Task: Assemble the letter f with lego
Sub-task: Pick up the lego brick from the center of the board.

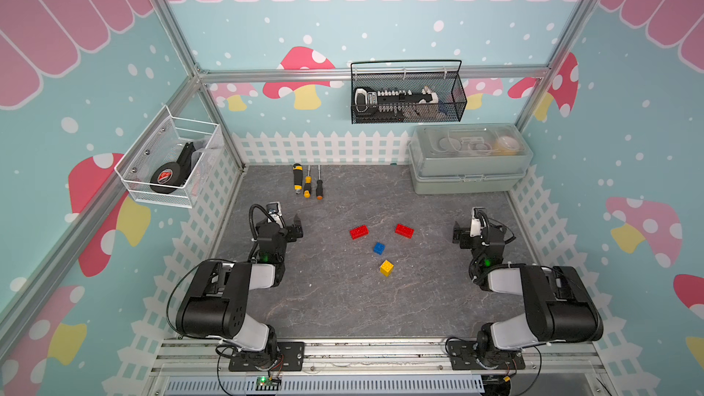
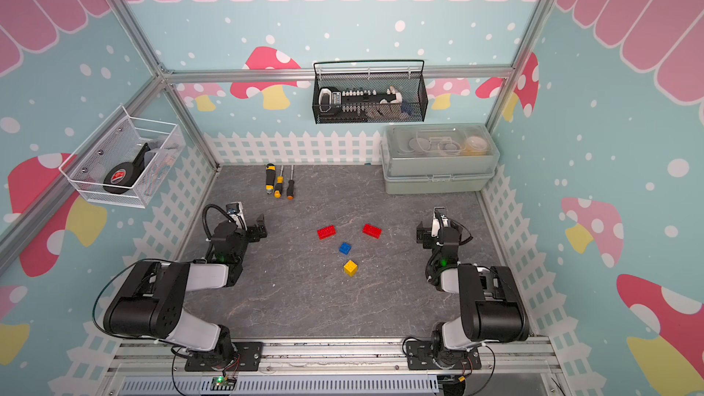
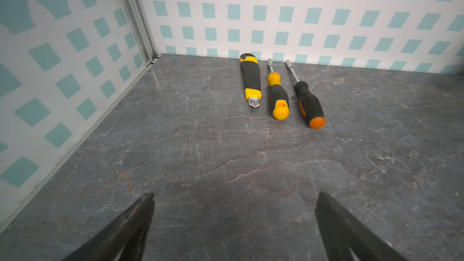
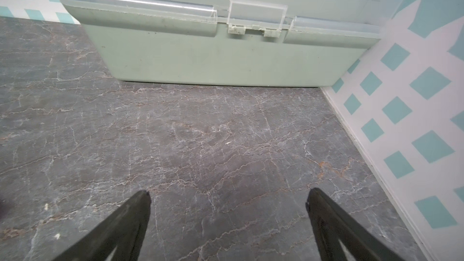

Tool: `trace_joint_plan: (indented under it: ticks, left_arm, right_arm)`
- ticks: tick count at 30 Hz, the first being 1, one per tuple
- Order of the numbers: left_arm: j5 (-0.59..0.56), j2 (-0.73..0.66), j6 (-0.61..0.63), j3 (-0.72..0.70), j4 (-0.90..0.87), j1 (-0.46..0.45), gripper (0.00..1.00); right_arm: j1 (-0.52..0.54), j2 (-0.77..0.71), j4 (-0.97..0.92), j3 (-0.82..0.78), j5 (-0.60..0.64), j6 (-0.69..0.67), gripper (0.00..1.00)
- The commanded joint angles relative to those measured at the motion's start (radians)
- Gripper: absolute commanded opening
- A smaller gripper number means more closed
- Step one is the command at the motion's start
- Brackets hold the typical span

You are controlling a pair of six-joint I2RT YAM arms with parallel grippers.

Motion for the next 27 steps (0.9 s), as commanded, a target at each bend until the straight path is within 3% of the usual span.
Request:
trace_joint_plan:
  ticks: [1, 5, 10, 13, 16, 19, 27]
  left_arm:
    - [-0.075, -0.126, -0.019, 0.044, -0.131, -0.003, 0.99]
    - [-0.125, -0.312, -0.008, 0.094, -0.351, -0.060, 0.99]
    - [-0.201, -0.451, 0.036, 0.192, -0.581, -0.186, 0.99]
    - [-0.163, -0.491, 0.008, 0.242, -0.690, -0.263, 0.99]
    - [-0.023, -0.510, -0.042, 0.288, -0.800, -0.315, 0.99]
    - [0.050, -0.526, -0.107, 0.271, -0.835, -0.374, 0.99]
    - [0.040, -0.560, -0.215, 0.113, -0.806, -0.587, 0.99]
  right_arm:
    - [0.016, -0.134, -0.239, 0.075, 0.032, 0.034, 0.99]
    - [0.085, -0.225, -0.491, 0.167, 0.066, 0.046, 0.99]
    - [0.241, -0.209, -0.803, 0.325, 0.136, 0.031, 0.99]
    - [0.315, -0.186, -0.957, 0.398, 0.093, 0.039, 0.99]
    - [0.366, -0.186, -1.076, 0.437, 0.015, 0.053, 0.99]
    - [0.425, -0.207, -1.161, 0.455, -0.020, 0.063, 0.97]
    - [0.618, -0.210, -1.305, 0.485, -0.069, 0.100, 0.88]
